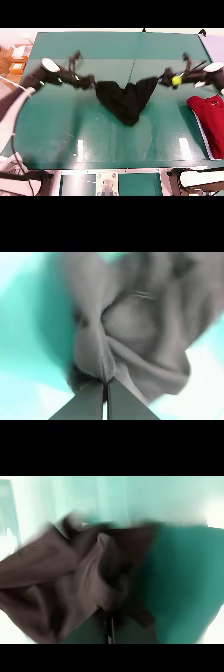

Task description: Fold the shirts.

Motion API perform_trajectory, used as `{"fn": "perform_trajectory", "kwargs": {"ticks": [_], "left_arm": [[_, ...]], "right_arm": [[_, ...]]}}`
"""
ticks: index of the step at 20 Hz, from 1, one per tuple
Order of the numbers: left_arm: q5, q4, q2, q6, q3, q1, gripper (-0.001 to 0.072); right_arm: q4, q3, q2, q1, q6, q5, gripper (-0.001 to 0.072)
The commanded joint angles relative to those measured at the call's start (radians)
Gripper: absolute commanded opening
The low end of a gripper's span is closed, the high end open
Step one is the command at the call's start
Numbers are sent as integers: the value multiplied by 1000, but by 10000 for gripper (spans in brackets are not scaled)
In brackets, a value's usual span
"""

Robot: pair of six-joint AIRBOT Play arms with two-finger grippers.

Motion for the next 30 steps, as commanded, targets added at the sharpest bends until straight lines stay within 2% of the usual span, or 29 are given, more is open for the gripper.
{"fn": "perform_trajectory", "kwargs": {"ticks": [1,4,8,10,15,18,21,25,27,30], "left_arm": [[-72,52,171,-3,229,40,20],[-76,205,353,-31,392,42,20],[-88,479,573,-161,466,43,21],[-137,605,649,-223,466,43,21],[-393,793,663,-269,420,43,21],[-407,788,662,-269,263,42,21],[-318,736,662,-267,-3,42,21],[-15,604,609,-233,-442,42,21],[135,579,531,-211,-581,42,21],[200,579,391,-207,-615,42,21]], "right_arm": [[3,257,143,-42,24,113,12],[3,417,307,-88,24,111,12],[-5,467,518,-176,24,91,12],[-9,467,594,-215,24,92,12],[-51,433,649,-219,24,159,12],[-50,246,649,-219,24,181,12],[-50,-100,642,-206,-35,84,13],[-49,-600,546,-105,-108,-282,13],[-48,-704,432,-63,-120,-417,13],[-31,-686,273,-59,-120,-440,13]]}}
